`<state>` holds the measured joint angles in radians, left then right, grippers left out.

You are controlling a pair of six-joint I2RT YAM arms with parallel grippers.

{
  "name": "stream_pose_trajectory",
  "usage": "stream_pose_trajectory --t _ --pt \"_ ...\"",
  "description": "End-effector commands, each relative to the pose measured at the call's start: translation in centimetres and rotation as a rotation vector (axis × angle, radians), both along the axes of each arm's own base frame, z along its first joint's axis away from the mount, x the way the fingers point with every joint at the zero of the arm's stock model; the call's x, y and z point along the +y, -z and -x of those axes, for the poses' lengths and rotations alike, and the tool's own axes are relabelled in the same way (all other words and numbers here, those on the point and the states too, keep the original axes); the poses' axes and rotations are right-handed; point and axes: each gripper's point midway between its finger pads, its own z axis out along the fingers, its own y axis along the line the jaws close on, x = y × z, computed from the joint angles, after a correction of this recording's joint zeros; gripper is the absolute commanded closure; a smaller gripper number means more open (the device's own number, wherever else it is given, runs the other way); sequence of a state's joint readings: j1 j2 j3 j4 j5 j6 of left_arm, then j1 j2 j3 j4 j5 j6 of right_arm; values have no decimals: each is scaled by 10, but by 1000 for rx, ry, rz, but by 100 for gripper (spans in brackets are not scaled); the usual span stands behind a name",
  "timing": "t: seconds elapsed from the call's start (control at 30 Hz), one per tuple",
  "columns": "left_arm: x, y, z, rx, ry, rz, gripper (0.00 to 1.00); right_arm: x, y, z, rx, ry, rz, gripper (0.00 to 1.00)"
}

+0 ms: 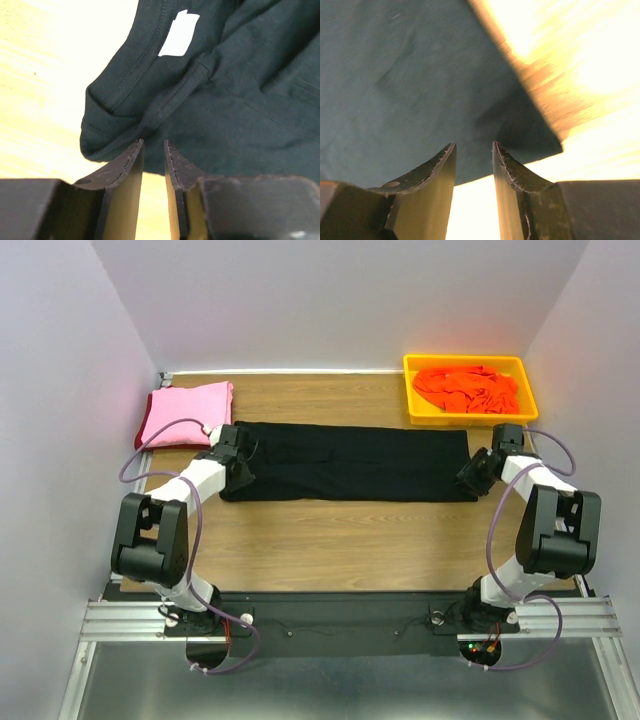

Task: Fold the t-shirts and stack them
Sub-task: Fold the tshirt

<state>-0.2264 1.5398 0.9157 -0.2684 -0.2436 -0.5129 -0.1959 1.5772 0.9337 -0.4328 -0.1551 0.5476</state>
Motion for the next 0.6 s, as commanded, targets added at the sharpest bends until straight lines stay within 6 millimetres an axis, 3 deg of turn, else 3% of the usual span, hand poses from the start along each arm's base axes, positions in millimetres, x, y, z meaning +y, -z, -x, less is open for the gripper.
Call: stream_pose_trajectory --t 0.0,0.27,0.43,0.57 --pt "13 17 0 23 -30 -23 69 -19 15 -6 7 90 34 60" --pt "47 50 16 115 -143 1 73 -52 52 34 136 263 20 62" --pt "64 53 26 145 -184 5 75 -67 58 49 161 337 20 61" --pt "60 47 33 147 -167 33 75 -68 48 53 131 342 23 61"
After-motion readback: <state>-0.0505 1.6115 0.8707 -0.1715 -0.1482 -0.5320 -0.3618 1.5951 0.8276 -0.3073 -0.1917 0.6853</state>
